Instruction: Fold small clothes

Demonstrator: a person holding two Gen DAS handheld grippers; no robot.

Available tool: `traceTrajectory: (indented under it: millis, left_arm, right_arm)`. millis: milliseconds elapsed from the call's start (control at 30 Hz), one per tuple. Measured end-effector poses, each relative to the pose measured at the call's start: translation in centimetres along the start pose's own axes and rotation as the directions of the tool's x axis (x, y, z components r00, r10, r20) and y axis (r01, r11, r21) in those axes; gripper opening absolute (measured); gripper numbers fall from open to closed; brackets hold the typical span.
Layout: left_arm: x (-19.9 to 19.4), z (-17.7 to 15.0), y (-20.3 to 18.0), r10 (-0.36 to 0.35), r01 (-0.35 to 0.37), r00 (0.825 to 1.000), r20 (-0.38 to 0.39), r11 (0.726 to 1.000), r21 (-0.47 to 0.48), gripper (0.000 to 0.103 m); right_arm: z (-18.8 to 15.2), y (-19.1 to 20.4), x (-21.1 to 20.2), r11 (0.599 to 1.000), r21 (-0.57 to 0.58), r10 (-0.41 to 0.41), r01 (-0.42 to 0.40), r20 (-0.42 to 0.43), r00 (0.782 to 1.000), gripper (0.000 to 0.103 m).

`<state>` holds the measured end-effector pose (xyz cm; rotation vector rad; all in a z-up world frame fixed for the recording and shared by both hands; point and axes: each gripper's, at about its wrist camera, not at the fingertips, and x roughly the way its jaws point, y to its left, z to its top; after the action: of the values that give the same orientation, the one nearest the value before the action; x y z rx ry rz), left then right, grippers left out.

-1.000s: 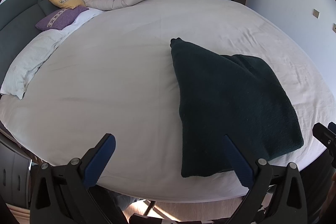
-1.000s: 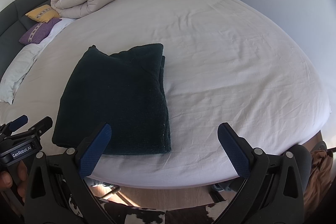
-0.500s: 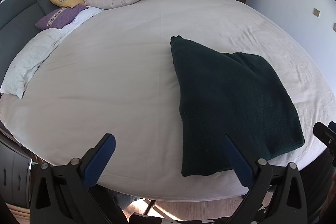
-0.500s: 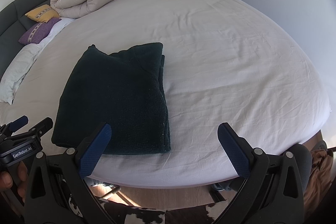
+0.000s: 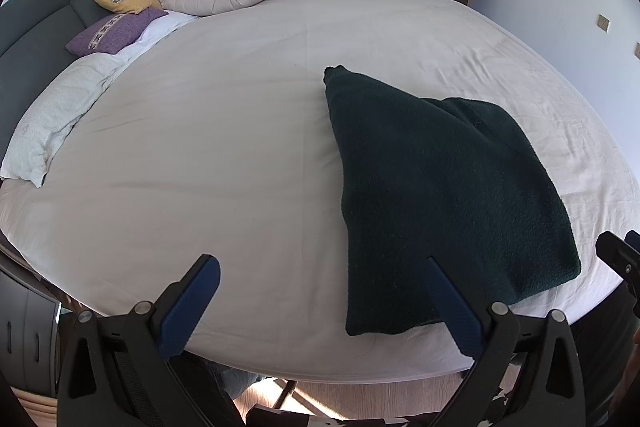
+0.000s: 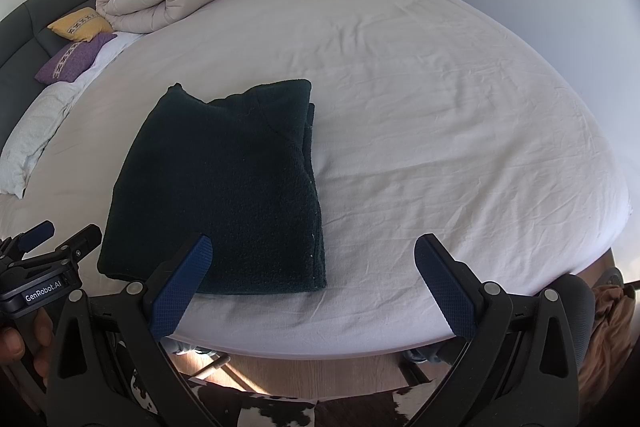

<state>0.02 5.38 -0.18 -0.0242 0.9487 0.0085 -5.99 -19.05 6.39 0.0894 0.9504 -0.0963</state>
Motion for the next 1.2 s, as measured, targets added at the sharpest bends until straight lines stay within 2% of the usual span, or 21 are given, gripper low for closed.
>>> traceTrajectory:
  millis: [1200]
  left_arm:
    - [0.78, 0.14, 0.09, -0.014, 0.014, 1.0, -0.025, 1.0, 0.002, 0.103]
  right_arm:
    - [-0.29, 0.14, 0.58, 1.0, 0.0, 0.01, -0.01, -0.015, 1.0, 0.103]
